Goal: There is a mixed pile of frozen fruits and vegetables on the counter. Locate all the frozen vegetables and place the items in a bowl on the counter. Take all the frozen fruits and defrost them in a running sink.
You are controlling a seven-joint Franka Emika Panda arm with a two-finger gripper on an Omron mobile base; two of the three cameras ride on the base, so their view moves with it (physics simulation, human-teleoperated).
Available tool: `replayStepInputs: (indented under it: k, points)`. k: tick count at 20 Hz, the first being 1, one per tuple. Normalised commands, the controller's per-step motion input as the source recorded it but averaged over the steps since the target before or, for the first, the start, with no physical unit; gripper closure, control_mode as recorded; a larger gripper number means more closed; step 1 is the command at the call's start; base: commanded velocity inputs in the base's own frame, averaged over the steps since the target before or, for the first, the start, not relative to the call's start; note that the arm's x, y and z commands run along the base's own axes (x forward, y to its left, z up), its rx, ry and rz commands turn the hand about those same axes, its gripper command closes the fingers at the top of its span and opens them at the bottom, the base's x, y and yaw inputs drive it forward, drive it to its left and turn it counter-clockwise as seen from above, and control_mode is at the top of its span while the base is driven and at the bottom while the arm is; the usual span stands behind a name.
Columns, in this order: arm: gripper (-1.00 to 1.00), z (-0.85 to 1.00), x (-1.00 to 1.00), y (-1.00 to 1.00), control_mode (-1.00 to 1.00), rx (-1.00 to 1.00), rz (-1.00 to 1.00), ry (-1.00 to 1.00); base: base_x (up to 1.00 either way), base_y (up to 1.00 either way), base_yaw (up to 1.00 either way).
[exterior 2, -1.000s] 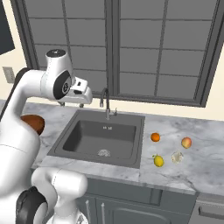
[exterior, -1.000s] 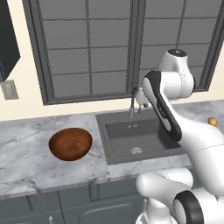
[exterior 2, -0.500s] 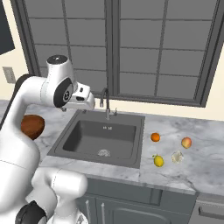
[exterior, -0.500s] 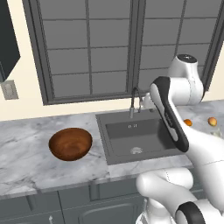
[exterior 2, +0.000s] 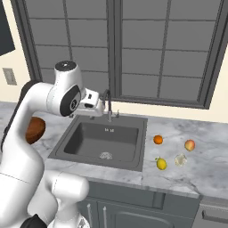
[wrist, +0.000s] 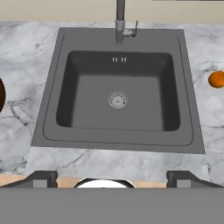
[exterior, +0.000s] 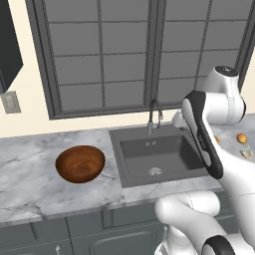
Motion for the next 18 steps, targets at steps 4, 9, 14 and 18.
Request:
replayStepInputs:
  k: [4,9,14,18]
  points:
    - [-1.0,0.0,-0.05,-0.3,-1.0,0.0,0.0,0.0,0.0,0.0,0.0]
    - [-1.0,0.0,0.0,-0.32,-1.0,0.0,0.0,0.01,0.0,0.0,0.0]
    - [-1.0,-0.02,0.0,-0.36,-1.0,0.0,0.0,0.02,0.0,0.0,0.0]
    - [-1.0,-0.03,0.0,-0.37,-1.0,0.0,0.0,0.04,0.0,0.0,0.0]
